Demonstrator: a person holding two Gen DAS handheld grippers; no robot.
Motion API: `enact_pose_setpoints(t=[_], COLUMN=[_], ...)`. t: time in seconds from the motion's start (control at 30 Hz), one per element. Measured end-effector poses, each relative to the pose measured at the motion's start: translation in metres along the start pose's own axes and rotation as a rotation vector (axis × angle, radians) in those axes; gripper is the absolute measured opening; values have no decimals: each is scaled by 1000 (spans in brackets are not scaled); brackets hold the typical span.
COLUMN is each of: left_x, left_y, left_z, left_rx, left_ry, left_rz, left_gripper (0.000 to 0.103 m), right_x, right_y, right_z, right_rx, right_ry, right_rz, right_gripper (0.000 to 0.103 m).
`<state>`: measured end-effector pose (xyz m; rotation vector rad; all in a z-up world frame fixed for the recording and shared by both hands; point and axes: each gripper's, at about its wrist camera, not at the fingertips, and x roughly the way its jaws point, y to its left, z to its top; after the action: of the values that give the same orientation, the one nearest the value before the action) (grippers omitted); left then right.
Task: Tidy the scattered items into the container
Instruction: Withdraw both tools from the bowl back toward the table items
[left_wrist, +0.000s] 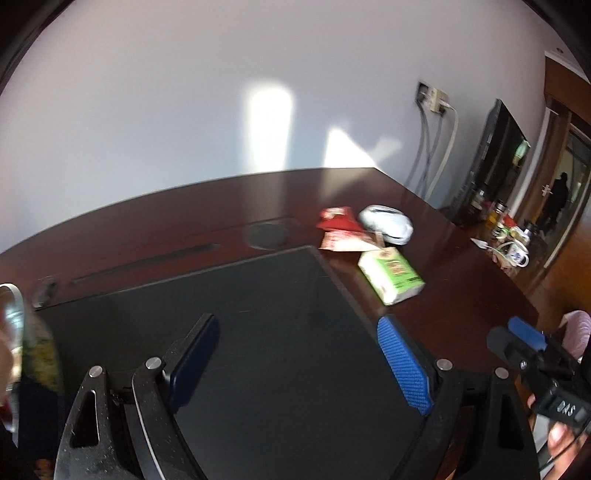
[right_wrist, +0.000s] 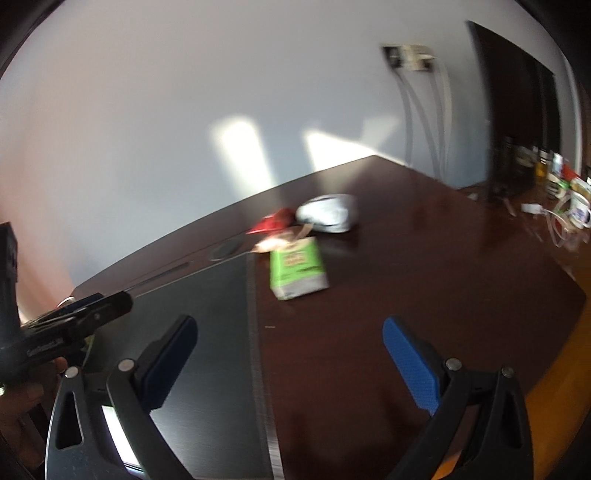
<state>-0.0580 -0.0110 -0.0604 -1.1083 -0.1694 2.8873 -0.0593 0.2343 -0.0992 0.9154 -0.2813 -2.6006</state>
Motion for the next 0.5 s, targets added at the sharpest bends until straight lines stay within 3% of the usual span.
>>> enact_pose_setpoints(t=[0.23, 0.5], left_x=[41, 83], left_y=[-53, -83], left_z=[7, 13], left_rx=[34, 28], left_ry=[39, 61], left_rz=[-95, -84], left_gripper=[89, 89], right_x=[-13, -17], right_y=[-51, -75], right_z=[-1, -3], right_rx=[90, 138], right_ry=[-4, 6], right_rz=[-69, -96], right_gripper=[103, 103])
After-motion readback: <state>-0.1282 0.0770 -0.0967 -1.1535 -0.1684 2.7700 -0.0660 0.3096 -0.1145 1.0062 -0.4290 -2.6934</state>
